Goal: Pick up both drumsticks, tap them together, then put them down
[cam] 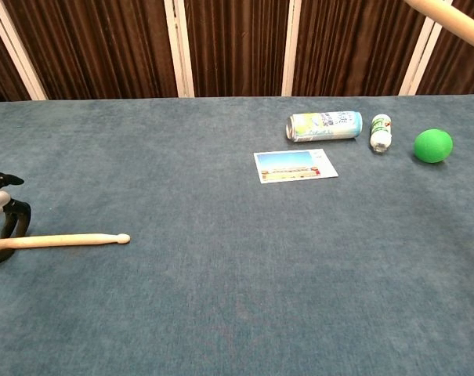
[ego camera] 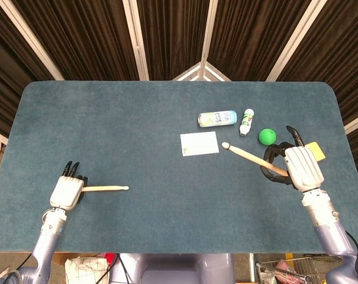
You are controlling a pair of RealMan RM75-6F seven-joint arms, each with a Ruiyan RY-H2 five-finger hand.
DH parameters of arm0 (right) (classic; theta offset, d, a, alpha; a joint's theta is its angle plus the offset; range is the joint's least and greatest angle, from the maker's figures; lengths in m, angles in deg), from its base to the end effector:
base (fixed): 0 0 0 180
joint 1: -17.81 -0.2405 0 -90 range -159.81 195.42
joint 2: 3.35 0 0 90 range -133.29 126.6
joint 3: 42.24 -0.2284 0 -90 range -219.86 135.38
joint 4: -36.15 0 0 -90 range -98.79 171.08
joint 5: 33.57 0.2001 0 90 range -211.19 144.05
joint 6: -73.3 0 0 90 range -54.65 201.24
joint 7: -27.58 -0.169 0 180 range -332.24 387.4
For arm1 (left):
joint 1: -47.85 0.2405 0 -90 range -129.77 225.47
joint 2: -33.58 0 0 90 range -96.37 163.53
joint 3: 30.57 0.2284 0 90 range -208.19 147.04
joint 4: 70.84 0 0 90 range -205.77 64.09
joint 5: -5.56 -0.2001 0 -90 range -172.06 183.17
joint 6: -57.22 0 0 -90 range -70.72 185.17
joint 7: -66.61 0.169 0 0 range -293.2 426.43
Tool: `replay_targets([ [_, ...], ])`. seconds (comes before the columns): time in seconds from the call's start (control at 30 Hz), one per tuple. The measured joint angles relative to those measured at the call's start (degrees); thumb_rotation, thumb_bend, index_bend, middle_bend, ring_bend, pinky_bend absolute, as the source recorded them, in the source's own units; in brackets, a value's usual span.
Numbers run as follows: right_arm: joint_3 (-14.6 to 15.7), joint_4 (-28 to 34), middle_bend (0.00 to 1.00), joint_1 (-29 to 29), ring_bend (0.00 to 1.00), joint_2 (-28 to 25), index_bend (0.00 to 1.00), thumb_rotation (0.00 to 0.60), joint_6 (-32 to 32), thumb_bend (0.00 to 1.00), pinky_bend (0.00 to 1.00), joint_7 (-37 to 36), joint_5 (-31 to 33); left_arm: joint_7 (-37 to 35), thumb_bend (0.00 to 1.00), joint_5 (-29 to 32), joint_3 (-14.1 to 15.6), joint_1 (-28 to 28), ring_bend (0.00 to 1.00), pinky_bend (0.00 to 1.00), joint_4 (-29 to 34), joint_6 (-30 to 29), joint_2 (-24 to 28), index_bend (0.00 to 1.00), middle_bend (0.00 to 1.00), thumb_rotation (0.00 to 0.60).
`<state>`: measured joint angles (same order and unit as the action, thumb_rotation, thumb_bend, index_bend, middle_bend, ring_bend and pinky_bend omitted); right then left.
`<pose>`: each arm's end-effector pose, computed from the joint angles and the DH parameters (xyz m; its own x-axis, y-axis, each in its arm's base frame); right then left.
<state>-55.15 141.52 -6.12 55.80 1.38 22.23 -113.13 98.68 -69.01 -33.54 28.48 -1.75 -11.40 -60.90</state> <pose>-0.1617 -0.3017 0.1578 0.1548 -0.0238 0.9877 -0.9488 -0.2823 0.1419 -0.2689 0.2677 -0.0084 0.7331 0.1750 0.6572 0.6797 -0.1554 -0.7168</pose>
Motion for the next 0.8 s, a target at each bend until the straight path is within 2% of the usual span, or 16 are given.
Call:
replay_targets([
  [0.27,0.1,-0.3,0.63,0.0,0.50,-0.1,0.67,0.600,0.1,0.41,0.01,-0.4,0.1,1.3,0.47,0.0,0.1,0.0,0.10,0.00,0.0,-0.6,-0.5,0.52,0.52,0.600],
  [0.47,0.1,-0.5,0.63,0.1,0.50,0.0,0.67,0.600,-0.1,0.41,0.01,-0.6,0.0,2.6,0.49,0.0,0.0,0.1,0.12,0.00,-0.2,-1.5,-0.9,0.57,0.57,0.600],
  [0.8,0.2,-1.0,0.63,0.3,0.51,-0.1,0.67,0.600,-0.1,0.41,0.01,-1.1,0.0,8.1,0.50,0.5,0.2,0.5,0.13,0.00,-1.4,-2.9,-1.9,0.59,0.59,0.600],
])
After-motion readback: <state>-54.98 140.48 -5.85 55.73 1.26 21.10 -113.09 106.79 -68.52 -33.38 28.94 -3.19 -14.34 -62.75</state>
